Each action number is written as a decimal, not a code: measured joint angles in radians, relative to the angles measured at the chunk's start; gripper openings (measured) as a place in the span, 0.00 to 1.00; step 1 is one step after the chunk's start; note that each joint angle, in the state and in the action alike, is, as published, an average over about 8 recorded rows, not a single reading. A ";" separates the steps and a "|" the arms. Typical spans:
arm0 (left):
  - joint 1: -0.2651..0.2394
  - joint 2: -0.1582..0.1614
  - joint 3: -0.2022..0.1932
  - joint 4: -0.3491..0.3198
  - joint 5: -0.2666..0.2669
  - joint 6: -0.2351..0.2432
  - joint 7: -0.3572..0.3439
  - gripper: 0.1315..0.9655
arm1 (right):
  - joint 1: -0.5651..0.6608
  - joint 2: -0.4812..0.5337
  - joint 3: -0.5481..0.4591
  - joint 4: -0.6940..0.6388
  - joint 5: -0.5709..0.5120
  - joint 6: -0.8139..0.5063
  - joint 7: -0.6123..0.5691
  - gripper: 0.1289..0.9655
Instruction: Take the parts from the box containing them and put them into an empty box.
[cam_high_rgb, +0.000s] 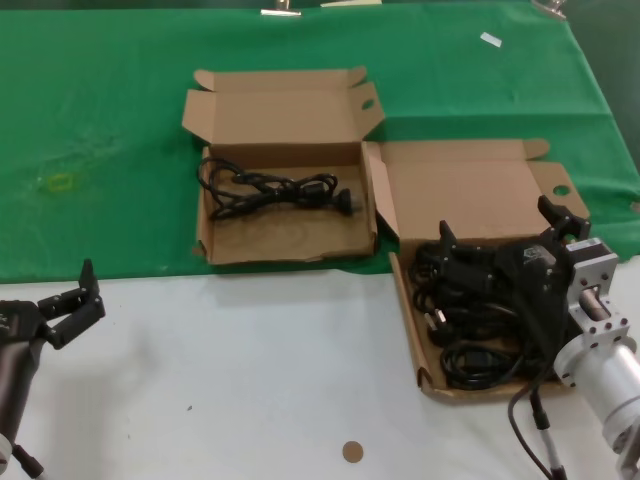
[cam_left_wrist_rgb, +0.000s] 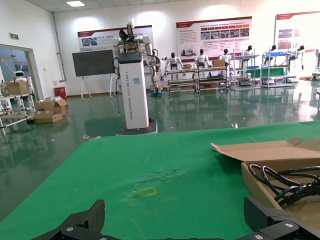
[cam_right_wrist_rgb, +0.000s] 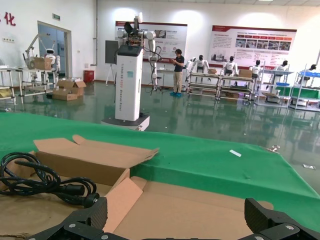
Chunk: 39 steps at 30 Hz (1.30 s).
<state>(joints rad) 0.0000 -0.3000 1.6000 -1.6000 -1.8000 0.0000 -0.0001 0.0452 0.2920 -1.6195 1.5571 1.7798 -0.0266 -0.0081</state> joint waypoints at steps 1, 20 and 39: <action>0.000 0.000 0.000 0.000 0.000 0.000 0.000 1.00 | 0.000 0.000 0.000 0.000 0.000 0.000 0.000 1.00; 0.000 0.000 0.000 0.000 0.000 0.000 0.000 1.00 | 0.000 0.000 0.000 0.000 0.000 0.000 0.000 1.00; 0.000 0.000 0.000 0.000 0.000 0.000 0.000 1.00 | 0.000 0.000 0.000 0.000 0.000 0.000 0.000 1.00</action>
<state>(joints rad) 0.0000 -0.3000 1.6000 -1.6000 -1.8000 0.0000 0.0000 0.0452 0.2920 -1.6195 1.5571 1.7798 -0.0266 -0.0082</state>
